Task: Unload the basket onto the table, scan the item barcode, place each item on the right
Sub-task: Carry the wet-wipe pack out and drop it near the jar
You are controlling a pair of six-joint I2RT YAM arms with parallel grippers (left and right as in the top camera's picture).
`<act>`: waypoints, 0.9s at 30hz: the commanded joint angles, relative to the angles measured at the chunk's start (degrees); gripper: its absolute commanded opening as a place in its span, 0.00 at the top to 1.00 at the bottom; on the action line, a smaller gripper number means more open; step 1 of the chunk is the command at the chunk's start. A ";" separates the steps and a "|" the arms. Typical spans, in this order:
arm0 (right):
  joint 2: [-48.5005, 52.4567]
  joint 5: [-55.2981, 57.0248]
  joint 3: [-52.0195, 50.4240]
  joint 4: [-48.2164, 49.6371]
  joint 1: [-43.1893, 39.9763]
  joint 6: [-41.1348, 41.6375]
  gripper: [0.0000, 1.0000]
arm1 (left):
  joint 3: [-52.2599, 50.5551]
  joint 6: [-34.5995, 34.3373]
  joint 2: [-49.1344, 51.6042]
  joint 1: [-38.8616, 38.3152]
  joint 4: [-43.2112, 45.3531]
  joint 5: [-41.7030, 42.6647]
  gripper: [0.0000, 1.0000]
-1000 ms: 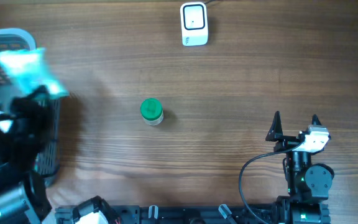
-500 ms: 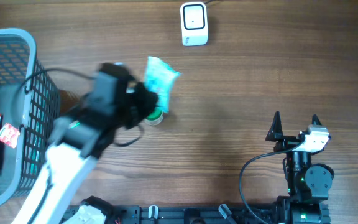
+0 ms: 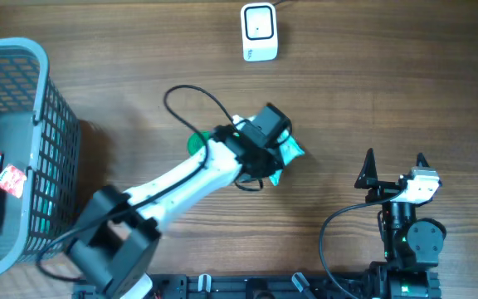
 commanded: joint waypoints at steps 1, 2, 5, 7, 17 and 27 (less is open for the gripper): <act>-0.20 -0.50 -0.04 0.17 -0.33 -0.52 0.01 | 0.33 2.32 2.91 -1.46 0.48 -3.37 0.96; -0.20 -0.48 -0.04 0.17 -0.33 -0.50 0.00 | 0.35 3.13 3.02 -1.44 0.57 -3.39 0.96; -0.20 -0.50 -0.04 0.17 -0.33 -0.52 0.00 | 0.92 7.56 2.49 -1.40 0.63 -3.32 0.63; -0.20 -0.50 -0.04 0.17 -0.33 -0.52 0.00 | 2.97 9.90 1.14 -1.42 -0.98 -3.37 0.17; -0.20 -0.50 -0.07 0.17 -0.33 -0.52 0.00 | 23.52 18.16 -10.08 -0.87 -17.90 -19.56 0.00; -0.20 -0.50 -0.04 0.17 -0.33 -0.52 0.00 | 25.27 18.14 -26.75 4.61 -20.81 -37.75 0.00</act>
